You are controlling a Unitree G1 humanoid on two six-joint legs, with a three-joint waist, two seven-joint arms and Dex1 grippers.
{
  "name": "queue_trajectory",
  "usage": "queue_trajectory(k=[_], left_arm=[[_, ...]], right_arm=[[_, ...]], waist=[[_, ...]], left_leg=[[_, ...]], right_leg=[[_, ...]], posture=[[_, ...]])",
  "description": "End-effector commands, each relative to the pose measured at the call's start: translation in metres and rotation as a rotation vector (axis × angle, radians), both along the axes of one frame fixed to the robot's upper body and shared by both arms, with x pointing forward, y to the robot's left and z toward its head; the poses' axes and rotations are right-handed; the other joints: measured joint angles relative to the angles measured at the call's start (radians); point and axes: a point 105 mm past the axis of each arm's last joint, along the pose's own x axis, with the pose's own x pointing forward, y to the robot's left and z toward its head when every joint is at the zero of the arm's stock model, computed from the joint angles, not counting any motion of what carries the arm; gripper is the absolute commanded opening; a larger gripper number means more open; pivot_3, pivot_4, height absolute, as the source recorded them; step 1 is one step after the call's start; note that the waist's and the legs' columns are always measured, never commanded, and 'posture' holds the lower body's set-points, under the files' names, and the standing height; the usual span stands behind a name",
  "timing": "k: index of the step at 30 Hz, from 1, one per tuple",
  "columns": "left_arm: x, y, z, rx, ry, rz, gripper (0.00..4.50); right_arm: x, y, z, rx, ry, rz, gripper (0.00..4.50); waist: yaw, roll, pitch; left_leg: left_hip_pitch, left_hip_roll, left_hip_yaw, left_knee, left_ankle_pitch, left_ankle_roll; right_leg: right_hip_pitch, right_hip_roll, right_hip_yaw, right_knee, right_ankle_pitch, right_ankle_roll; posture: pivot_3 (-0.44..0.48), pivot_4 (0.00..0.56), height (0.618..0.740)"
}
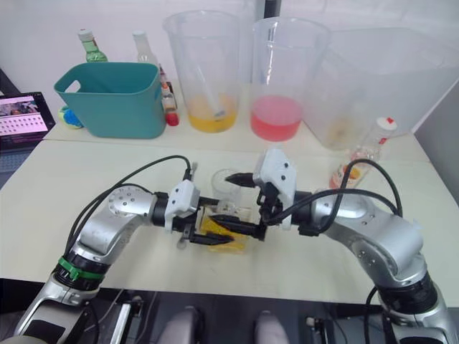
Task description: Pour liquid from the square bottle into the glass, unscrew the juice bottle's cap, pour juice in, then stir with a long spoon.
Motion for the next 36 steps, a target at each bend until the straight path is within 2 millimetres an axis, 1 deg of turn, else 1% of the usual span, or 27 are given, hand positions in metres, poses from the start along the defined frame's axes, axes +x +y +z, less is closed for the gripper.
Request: queue_trajectory(k=[1,3,4,5,6,7,9,10,17,20,26,29,31,33,34,36], left_arm=[[0.002,0.003,-0.002,0.025,-0.04,0.013,2.81],[0.003,0.003,-0.003,0.032,-0.045,0.006,2.81],[0.003,0.004,-0.003,0.034,-0.046,0.005,2.81],[0.004,0.004,-0.003,0.035,-0.047,0.004,2.81],[0.005,0.004,-0.003,0.035,-0.047,0.005,2.81],[0.005,0.004,-0.002,0.035,-0.048,0.004,2.81],[0.006,0.004,-0.001,0.036,-0.049,0.004,2.81],[0.007,0.004,-0.001,0.036,-0.049,0.004,2.81],[0.009,0.002,0.001,0.035,-0.051,0.002,2.81],[0.008,0.0,0.002,0.033,-0.049,0.0,2.81],[0.007,-0.001,-0.003,0.043,-0.039,-0.005,2.81],[0.007,0.0,-0.007,0.055,-0.032,-0.005,2.81],[0.007,0.0,-0.008,0.059,-0.031,-0.006,2.81],[0.007,0.0,-0.01,0.063,-0.028,-0.01,2.81],[0.007,0.0,-0.011,0.064,-0.027,-0.012,2.81],[0.006,-0.001,-0.013,0.063,-0.024,-0.016,2.81]], right_arm=[[-0.003,0.001,0.003,0.007,-0.053,0.012,3.96],[-0.005,0.002,-0.001,-0.004,-0.052,0.019,3.33],[-0.005,0.003,-0.002,-0.005,-0.055,0.021,2.86],[-0.005,0.004,-0.003,-0.003,-0.057,0.023,2.66],[-0.006,0.005,-0.003,0.002,-0.062,0.029,2.3],[-0.006,0.005,-0.001,0.011,-0.071,0.035,2.04],[-0.007,0.006,0.001,0.026,-0.097,0.044,1.26],[-0.007,0.007,0.002,0.028,-0.107,0.046,1.11],[-0.01,0.007,0.003,0.039,-0.119,0.065,1.12],[-0.011,0.007,0.007,0.055,-0.12,0.072,1.12],[-0.018,0.004,0.036,0.135,-0.154,0.099,1.12],[-0.015,-0.01,0.063,0.19,-0.195,0.063,1.12],[-0.013,-0.02,0.074,0.204,-0.208,0.032,1.12],[-0.008,-0.044,0.086,0.211,-0.226,-0.051,1.12],[-0.007,-0.053,0.09,0.213,-0.232,-0.083,1.12],[-0.008,-0.063,0.092,0.211,-0.23,-0.117,1.12]], waist=[[-0.001,0.0,0.0],[0.0,0.0,0.0],[0.0,0.0,0.0],[0.0,0.0,0.0],[-0.001,0.0,0.0],[-0.001,0.0,0.0],[-0.001,0.0,0.0],[-0.001,0.0,0.0],[-0.001,0.0,0.0],[-0.001,0.0,0.0],[0.0,0.0,0.0],[0.0,0.001,0.0],[0.0,0.003,0.0],[0.004,0.002,0.0],[0.006,0.002,0.0],[0.005,0.002,0.0]], left_leg=[[0.0,0.0,0.0,0.0,0.0,0.0],[0.0,0.0,0.0,0.0,0.0,0.0],[0.0,0.0,-0.001,0.0,0.0,0.0],[0.0,0.0,-0.001,0.0,0.0,0.0],[0.0,0.0,-0.001,0.0,0.0,0.0],[0.0,0.0,-0.001,0.0,0.0,0.0],[0.0,0.0,-0.001,0.0,0.0,0.0],[0.0,0.0,-0.001,0.0,0.001,0.0],[0.0,0.0,-0.002,0.0,0.001,0.0],[0.0,0.0,-0.002,0.0,0.001,0.0],[0.0,0.0,-0.002,0.0,0.001,-0.001],[-0.001,0.0,-0.002,0.0,0.001,0.0],[-0.002,-0.001,-0.002,0.0,0.001,0.0],[-0.001,0.0,-0.005,0.0,0.001,0.0],[-0.001,0.0,-0.006,0.0,0.001,0.0],[-0.001,-0.001,-0.006,0.0,0.001,0.0]], right_leg=[[0.0,0.0,0.0,0.0,0.0,0.0],[0.0,0.0,0.0,0.0,0.0,0.0],[0.0,0.0,0.0,0.0,0.0,0.0],[0.0,0.0,0.0,0.0,0.0,0.0],[0.0,0.0,0.0,0.0,0.0,0.0],[0.0,0.0,-0.001,0.0,0.0,0.0],[0.0,0.0,-0.001,0.0,0.0,0.0],[0.0,0.0,-0.001,0.0,0.0,0.0],[0.0,0.0,-0.001,0.001,0.0,0.0],[0.0,0.0,-0.002,0.001,0.0,0.0],[0.0,0.0,-0.002,0.001,0.0,0.0],[-0.001,0.0,-0.002,0.001,0.0,0.0],[-0.001,0.0,-0.002,0.001,0.0,0.0],[0.001,0.0,-0.004,0.0,0.0,0.0],[0.002,0.0,-0.006,0.0,0.0,0.0],[0.002,0.0,-0.005,-0.001,0.0,0.0]], posture=[[0.0,0.15,0.726],[0.0,0.15,0.726],[0.0,0.15,0.726],[0.0,0.15,0.726],[0.0,0.15,0.726],[0.0,0.15,0.726],[0.0,0.15,0.726],[0.0,0.15,0.726],[0.0,0.15,0.726],[0.0,0.15,0.726],[0.0,0.15,0.726],[0.0,0.15,0.726],[0.0,0.15,0.726],[0.0,0.15,0.726],[0.0,0.15,0.726],[0.0,0.15,0.726]])
